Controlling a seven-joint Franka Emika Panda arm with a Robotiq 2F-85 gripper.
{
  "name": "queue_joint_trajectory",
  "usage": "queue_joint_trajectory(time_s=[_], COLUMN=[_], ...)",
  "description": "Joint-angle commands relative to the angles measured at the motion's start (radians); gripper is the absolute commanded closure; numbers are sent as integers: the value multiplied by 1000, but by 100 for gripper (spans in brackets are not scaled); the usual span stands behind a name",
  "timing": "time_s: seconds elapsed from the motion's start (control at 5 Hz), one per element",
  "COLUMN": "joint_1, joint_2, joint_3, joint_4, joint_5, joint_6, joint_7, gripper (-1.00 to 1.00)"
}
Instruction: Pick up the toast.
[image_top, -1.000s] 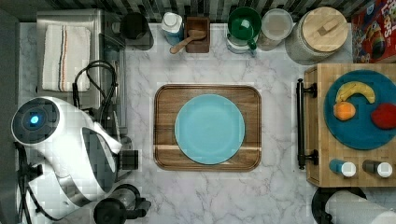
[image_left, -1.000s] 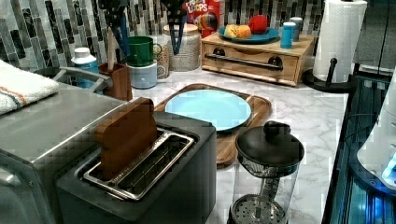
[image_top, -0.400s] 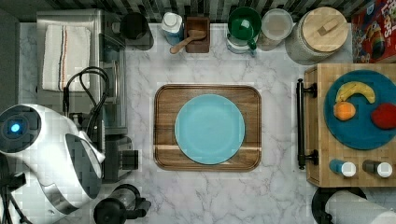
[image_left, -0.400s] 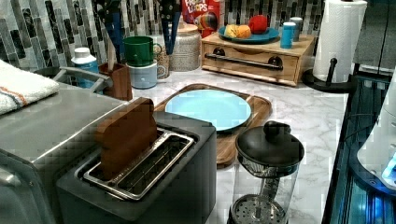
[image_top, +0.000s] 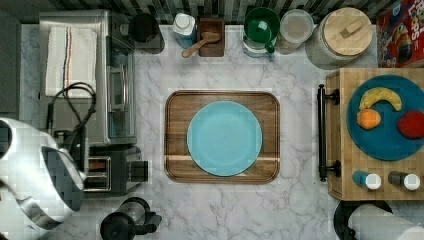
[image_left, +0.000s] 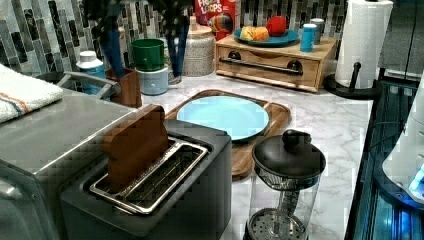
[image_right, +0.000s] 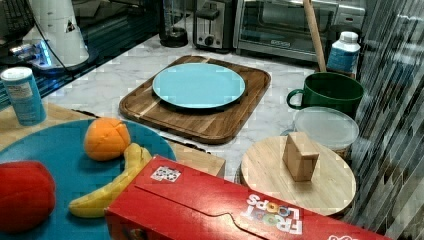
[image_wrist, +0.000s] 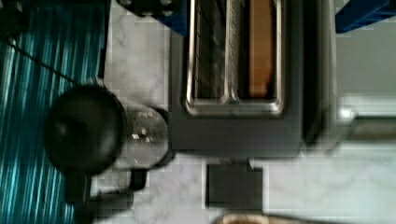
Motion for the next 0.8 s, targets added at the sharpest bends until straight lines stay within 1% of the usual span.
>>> queue_joint_trajectory(time_s=[0.2, 0.4, 0.6, 0.8], joint_1=[65, 64, 71, 102], joint_2=[9, 15, 42, 59], joint_3=[75, 71, 61, 26], joint_4=[34, 7, 13, 14], joint_5=[-18, 27, 52, 84], joint_6=[136, 182, 183, 196], joint_7=[85, 99, 97, 102], gripper=[-100, -100, -100, -100])
